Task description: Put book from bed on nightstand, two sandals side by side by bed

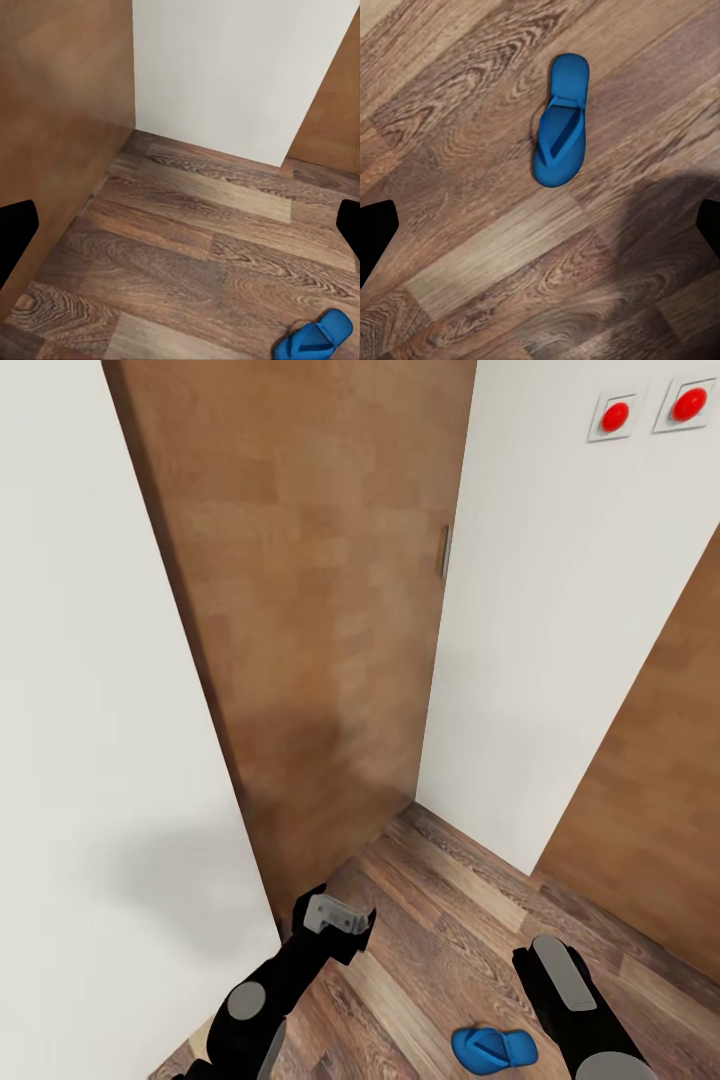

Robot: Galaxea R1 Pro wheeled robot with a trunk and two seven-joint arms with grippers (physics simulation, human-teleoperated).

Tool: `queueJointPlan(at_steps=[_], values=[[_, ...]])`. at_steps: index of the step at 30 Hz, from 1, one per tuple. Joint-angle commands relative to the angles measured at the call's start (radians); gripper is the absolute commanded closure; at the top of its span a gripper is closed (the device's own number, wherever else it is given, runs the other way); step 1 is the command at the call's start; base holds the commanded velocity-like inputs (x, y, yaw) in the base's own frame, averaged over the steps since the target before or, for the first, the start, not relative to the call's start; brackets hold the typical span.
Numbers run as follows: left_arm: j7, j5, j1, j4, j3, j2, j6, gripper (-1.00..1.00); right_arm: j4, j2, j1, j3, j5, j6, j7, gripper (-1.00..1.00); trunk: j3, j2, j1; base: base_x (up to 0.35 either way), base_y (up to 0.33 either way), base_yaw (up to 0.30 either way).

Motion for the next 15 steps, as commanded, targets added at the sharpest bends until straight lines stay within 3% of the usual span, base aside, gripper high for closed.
queueJointPlan(at_steps=[1, 5, 8, 11, 15], values=[[-0.008, -0.01, 0.0, -0.002, 0.002, 0.0, 0.004, -1.0, -0.002, 0.0, 0.0, -0.002, 0.0, 0.01, -0.005, -1.0, -0.004, -0.008, 0.004, 0.0, 0.0, 0.0], [-0.051, 0.014, 0.0, -0.004, 0.015, 0.031, 0.005, -1.0, -0.002, 0.0, -0.001, -0.001, 0.0, 0.01, -0.005, -1.0, -0.007, -0.015, 0.008, 0.0, 0.0, 0.0], [-0.237, 0.112, 0.0, -0.007, 0.077, 0.1, 0.006, -1.0, -0.002, 0.0, 0.0, -0.002, 0.0, 0.01, -0.005, -1.0, -0.007, -0.015, 0.008, 0.0, 0.0, 0.0], [-0.397, 0.162, 0.0, -0.008, 0.147, 0.137, 0.008, -1.0, -0.002, 0.0, 0.0, -0.001, 0.0, 0.01, -0.005, -1.0, -0.007, -0.015, 0.008, 0.0, 0.0, 0.0], [-0.46, 0.175, 0.0, -0.009, 0.179, 0.149, 0.009, -1.0, -0.002, 0.0, 0.0, -0.001, 0.0, 0.01, -0.005, -1.0, -0.007, -0.015, 0.008, 0.0, 0.0, 0.0]])
